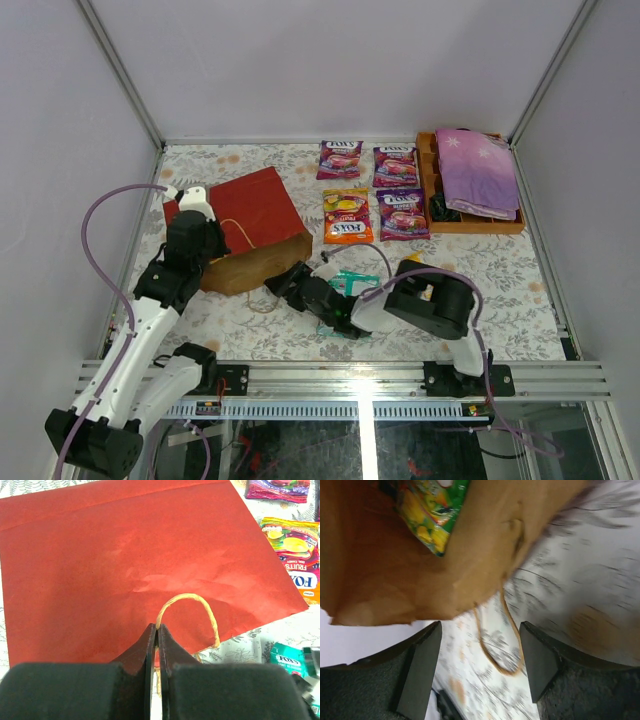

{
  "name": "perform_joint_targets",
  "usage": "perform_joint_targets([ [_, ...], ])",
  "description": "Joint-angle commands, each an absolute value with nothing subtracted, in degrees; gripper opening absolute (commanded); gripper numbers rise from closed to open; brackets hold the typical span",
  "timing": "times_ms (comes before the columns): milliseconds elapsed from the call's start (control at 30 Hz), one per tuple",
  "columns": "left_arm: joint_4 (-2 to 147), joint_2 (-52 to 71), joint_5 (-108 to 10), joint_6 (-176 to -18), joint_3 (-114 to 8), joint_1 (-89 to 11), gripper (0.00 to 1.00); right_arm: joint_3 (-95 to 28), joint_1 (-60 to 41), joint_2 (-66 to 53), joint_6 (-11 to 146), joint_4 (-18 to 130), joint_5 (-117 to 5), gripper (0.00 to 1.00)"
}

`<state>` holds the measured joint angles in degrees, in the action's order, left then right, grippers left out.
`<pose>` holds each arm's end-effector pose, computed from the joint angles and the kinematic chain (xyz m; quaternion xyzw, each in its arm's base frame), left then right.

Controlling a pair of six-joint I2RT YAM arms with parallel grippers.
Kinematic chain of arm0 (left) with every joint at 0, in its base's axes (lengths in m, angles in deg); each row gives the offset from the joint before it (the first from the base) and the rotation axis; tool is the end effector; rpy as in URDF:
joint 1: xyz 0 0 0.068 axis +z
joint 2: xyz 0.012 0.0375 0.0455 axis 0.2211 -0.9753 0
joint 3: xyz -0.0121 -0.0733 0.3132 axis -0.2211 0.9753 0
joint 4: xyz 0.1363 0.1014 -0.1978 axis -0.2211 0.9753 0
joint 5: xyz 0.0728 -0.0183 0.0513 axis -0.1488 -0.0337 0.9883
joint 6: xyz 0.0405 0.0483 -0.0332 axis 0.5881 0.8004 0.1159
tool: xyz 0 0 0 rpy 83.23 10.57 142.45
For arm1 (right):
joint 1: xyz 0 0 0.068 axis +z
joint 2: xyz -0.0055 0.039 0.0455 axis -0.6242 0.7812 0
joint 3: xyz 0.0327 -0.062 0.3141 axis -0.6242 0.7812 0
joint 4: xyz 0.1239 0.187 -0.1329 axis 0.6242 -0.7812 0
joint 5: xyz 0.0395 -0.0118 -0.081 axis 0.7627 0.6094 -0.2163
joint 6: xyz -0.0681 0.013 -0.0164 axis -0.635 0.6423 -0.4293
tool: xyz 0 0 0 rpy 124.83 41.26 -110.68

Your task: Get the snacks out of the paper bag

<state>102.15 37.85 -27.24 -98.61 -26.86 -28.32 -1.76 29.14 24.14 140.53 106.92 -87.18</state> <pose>0.1634 -0.0315 0.3367 -0.0441 0.8552 -0.0304 0.5155 0.1747 0.3661 0.1619 0.2008 0.7755 0.5075 0.3176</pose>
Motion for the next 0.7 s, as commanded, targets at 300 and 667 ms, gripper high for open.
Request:
perform_joint_targets([
  [300,99.40,38.82,-30.18,-99.25,-26.74,-27.30,0.00,-20.23,26.73,39.72,153.76,118.20,-89.01,0.67],
  [667,99.30,39.31,-31.47,-99.24,-26.90,-27.10,0.00,-5.30,28.07,23.67,151.61,98.44,-85.01,0.76],
])
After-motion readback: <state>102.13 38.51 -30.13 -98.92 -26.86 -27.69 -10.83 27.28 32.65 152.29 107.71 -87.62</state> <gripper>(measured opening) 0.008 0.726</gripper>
